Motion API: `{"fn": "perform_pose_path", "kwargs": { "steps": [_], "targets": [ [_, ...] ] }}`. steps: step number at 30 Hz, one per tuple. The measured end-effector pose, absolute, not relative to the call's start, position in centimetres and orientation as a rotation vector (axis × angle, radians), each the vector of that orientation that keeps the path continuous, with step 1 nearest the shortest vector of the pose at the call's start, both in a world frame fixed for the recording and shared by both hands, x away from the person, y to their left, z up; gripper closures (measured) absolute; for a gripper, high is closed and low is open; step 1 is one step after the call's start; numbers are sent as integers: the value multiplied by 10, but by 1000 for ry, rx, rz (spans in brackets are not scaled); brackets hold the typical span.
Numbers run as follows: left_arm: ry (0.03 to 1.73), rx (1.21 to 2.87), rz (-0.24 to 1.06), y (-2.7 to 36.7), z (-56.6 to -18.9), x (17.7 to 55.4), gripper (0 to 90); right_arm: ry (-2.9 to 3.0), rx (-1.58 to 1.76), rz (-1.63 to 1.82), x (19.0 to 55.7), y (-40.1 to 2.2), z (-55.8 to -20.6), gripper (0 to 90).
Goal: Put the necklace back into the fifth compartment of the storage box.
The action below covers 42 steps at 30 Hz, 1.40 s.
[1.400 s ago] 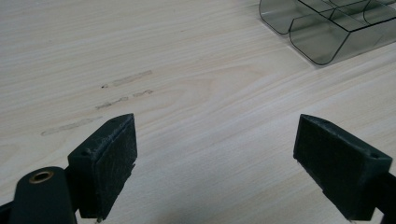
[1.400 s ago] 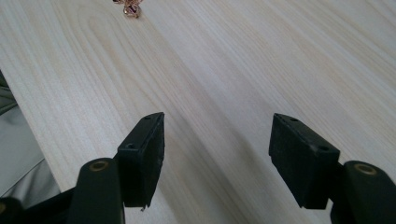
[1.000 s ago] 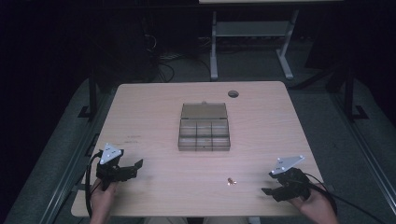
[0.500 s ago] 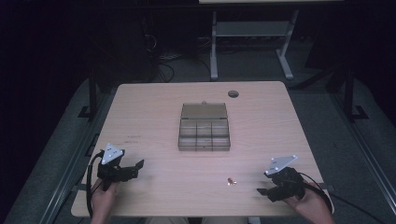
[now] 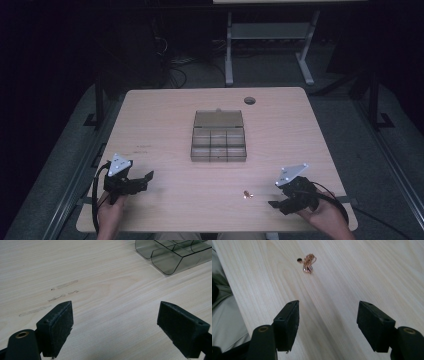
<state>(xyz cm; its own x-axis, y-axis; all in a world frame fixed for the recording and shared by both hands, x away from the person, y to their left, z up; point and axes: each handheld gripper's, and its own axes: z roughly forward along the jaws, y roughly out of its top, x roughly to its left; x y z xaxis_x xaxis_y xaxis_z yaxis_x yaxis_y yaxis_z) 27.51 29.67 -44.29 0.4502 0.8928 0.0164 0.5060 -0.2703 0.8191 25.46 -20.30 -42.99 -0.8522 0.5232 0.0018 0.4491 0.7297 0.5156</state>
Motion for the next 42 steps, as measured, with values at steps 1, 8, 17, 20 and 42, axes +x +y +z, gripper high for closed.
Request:
{"fn": "perform_pose_path", "kwargs": {
  "steps": [1, 8, 17, 20, 42],
  "targets": [
    [1171, 1927, 633, 297, -443, 275, 131, 2792, 775, 774, 256, -201, -429, 352],
    [1164, 1923, 634, 296, -443, 275, 131, 2813, 704, 736, 265, -184, -423, 386],
    [1162, 1921, 636, 296, -443, 275, 131, 2843, 670, 689, 272, -170, -420, 429],
    [1164, 1923, 635, 296, -442, 275, 131, 2851, 667, 677, 274, -168, -420, 442],
    [1159, 1919, 639, 296, -442, 275, 131, 2909, 604, 612, 286, -141, -419, 529]
  ]
}}
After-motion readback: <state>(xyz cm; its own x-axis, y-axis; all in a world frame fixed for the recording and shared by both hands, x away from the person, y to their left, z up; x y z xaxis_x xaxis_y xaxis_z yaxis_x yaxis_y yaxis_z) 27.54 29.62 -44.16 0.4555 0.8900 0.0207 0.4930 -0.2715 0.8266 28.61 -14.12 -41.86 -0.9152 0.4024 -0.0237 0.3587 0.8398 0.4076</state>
